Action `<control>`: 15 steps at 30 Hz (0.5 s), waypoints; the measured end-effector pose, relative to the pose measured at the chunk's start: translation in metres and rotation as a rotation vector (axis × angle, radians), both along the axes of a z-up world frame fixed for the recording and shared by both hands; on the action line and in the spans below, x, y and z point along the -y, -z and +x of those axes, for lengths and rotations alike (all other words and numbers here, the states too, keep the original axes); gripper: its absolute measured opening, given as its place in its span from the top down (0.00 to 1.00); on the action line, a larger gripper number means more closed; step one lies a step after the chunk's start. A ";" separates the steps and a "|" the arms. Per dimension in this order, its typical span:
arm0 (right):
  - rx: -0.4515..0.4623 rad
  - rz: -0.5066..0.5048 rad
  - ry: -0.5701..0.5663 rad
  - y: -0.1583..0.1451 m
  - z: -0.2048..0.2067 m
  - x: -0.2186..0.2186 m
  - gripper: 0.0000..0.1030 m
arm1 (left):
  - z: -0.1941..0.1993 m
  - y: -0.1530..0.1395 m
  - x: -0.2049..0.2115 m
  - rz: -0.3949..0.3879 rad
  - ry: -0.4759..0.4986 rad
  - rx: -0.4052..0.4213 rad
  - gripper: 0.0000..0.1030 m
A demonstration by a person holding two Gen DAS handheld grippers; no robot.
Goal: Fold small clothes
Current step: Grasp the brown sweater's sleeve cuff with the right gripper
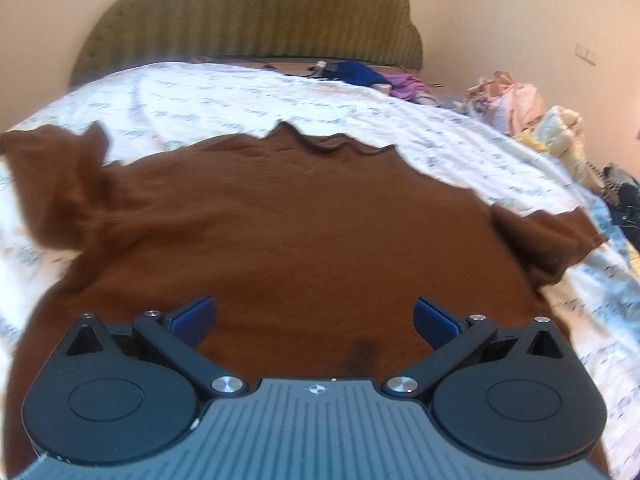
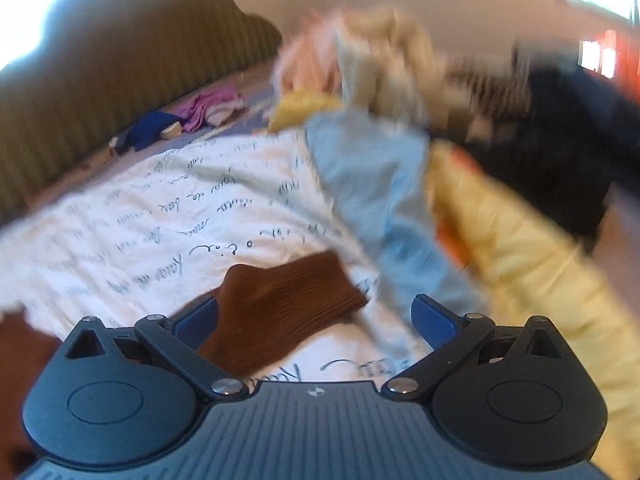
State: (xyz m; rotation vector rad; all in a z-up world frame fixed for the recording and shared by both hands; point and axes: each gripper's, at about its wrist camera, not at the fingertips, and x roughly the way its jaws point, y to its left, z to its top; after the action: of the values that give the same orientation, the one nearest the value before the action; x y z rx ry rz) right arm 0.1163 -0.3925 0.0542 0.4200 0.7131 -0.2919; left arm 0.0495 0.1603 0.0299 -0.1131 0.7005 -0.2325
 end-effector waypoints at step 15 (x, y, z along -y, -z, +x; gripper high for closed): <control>0.120 0.196 0.024 0.020 0.015 0.011 0.00 | 0.019 0.033 0.052 0.150 0.023 0.033 0.00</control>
State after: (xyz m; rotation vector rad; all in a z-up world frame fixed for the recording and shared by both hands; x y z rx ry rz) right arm 0.1314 -0.4030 0.0346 0.6282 0.6213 -0.2182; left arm 0.0684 0.1088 -0.0031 0.0420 0.6844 -0.2027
